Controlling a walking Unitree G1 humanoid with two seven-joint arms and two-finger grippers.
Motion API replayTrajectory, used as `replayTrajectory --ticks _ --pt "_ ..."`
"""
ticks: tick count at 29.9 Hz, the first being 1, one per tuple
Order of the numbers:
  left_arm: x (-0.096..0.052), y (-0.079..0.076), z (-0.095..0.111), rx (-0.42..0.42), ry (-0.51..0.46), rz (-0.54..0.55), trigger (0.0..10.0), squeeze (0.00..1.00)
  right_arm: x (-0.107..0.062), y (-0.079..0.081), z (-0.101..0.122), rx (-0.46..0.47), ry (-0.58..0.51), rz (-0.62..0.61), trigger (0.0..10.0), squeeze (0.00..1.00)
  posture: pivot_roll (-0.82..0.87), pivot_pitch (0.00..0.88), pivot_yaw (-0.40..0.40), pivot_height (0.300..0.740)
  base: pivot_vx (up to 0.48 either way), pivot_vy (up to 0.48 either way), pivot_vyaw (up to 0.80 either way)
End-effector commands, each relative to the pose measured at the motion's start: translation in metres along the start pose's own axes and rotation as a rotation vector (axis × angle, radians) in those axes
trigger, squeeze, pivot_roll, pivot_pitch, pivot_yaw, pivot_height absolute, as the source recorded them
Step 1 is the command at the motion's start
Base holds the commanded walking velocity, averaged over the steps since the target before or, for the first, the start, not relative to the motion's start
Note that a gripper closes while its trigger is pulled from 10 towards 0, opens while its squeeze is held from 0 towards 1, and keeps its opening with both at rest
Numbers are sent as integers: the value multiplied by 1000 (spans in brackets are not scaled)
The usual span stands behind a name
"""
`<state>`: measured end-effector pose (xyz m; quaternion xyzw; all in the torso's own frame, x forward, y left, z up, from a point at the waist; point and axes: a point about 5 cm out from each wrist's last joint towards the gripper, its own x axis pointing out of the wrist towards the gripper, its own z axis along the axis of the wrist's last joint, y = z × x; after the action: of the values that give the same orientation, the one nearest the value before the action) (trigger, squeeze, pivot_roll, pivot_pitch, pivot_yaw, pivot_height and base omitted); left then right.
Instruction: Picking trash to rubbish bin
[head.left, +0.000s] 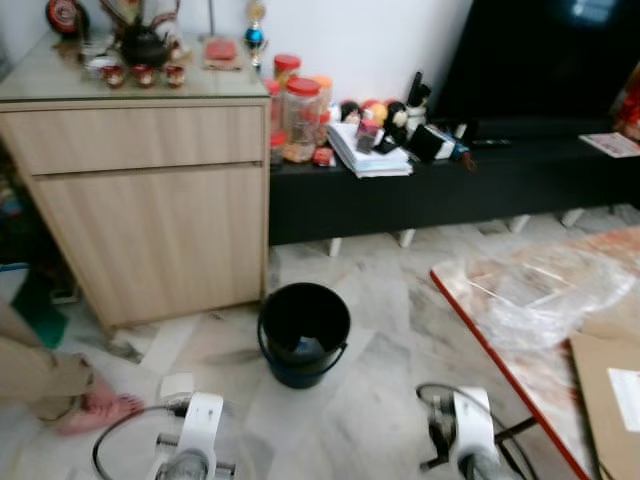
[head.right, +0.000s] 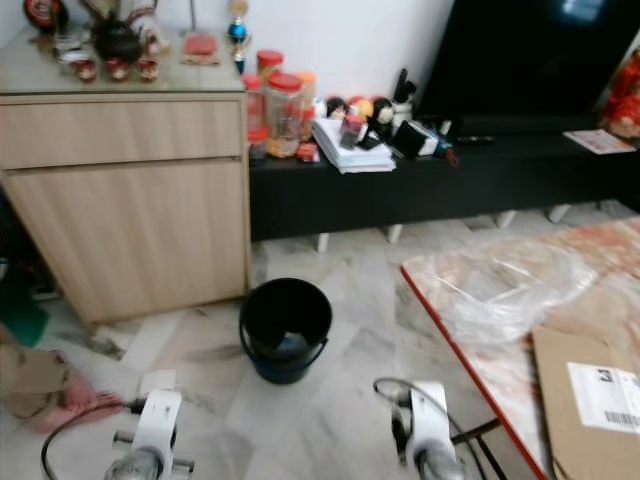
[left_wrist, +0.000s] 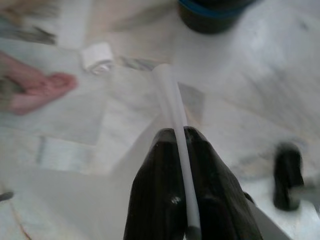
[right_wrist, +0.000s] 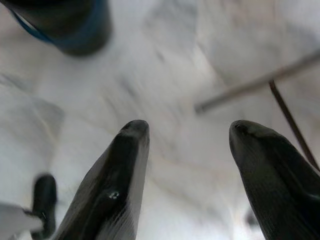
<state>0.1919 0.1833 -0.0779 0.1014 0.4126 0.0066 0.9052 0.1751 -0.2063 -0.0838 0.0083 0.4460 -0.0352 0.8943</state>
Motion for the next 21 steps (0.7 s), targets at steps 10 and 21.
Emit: replayTrajectory --ticks 10,21 --pt "-3 -10 -11 -3 48 -21 10000 0 1 -8 4 -11 39 -39 10000 0 170 0 -143 740 0 0 0" --pt "-2 -7 -8 -2 48 -14 10000 0 -1 -9 -3 -31 58 -45 10000 0 170 0 -148 740 0 0 620"
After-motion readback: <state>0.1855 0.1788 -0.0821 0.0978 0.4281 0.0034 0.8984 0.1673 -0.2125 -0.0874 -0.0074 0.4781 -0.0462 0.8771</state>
